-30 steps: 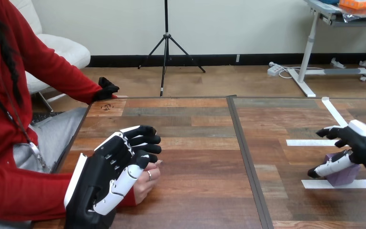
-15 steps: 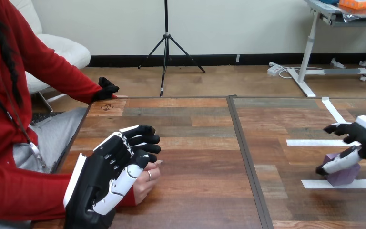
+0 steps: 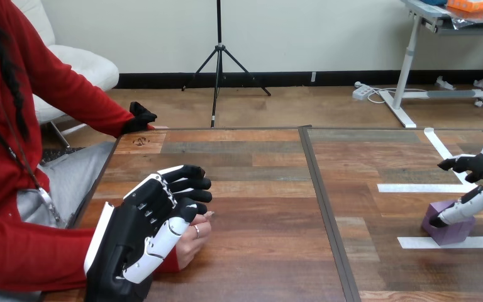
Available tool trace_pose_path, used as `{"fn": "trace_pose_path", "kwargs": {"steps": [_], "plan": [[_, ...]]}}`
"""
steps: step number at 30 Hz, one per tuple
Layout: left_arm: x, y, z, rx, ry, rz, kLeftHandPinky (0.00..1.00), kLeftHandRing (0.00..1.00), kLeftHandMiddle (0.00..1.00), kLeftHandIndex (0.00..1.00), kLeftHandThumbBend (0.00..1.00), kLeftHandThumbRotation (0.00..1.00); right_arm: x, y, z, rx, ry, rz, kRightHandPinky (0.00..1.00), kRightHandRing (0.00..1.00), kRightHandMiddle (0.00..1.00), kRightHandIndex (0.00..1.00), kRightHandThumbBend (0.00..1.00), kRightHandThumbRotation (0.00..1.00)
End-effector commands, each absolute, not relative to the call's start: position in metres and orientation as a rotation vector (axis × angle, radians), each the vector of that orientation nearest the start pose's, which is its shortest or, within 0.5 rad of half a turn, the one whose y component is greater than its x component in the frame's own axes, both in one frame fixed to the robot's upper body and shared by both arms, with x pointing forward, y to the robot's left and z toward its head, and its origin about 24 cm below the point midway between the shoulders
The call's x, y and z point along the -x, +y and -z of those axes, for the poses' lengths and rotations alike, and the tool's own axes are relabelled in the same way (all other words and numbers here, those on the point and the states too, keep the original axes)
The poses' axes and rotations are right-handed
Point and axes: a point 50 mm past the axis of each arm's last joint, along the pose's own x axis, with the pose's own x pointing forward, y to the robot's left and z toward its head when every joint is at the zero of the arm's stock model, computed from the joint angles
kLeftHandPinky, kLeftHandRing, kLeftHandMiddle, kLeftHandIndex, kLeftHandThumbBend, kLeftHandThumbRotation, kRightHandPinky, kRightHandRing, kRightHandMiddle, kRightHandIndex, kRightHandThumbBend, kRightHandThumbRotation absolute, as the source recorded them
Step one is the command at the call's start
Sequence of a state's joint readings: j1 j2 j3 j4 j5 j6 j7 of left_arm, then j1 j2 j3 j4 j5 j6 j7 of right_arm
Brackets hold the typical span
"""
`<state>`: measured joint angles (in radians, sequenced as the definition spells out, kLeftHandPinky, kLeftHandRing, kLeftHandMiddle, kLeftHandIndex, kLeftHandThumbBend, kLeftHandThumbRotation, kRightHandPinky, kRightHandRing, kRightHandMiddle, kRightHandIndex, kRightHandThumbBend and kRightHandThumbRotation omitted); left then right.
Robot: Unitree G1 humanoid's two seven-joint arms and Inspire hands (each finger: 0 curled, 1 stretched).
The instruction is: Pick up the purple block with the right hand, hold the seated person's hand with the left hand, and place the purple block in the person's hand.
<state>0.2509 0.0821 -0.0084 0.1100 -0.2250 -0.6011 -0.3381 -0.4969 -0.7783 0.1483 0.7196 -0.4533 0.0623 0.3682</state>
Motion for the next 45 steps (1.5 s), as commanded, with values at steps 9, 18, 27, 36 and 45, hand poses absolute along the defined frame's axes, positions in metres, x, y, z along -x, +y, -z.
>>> {"fn": "trace_pose_path", "kwargs": {"steps": [9,18,27,36,45], "plan": [[-0.2,0.169,-0.042,0.052,-0.363,0.211,0.6,0.64,0.67,0.67,0.64,0.55,-0.331,-0.33,-0.12,1.181,0.47,-0.127,0.78,0.91,0.93,0.9,0.9,0.02],[-0.199,0.169,-0.041,0.055,-0.365,0.213,0.6,0.64,0.67,0.67,0.63,0.55,-0.331,-0.33,-0.119,1.198,0.491,-0.14,0.79,0.91,0.93,0.91,0.93,0.0],[-0.199,0.168,-0.041,0.05,-0.364,0.212,0.6,0.64,0.67,0.67,0.63,0.55,-0.331,-0.329,-0.114,1.212,0.513,-0.152,0.79,0.91,0.93,0.91,0.96,0.0],[-0.199,0.169,-0.041,0.052,-0.364,0.215,0.6,0.64,0.67,0.67,0.63,0.56,-0.331,-0.328,-0.107,1.213,0.537,-0.153,0.77,0.89,0.93,0.91,0.98,0.0],[-0.198,0.17,-0.041,0.047,-0.362,0.211,0.6,0.64,0.67,0.68,0.64,0.56,-0.331,-0.326,-0.1,1.22,0.549,-0.161,0.74,0.88,0.92,0.91,0.99,0.0]]}}
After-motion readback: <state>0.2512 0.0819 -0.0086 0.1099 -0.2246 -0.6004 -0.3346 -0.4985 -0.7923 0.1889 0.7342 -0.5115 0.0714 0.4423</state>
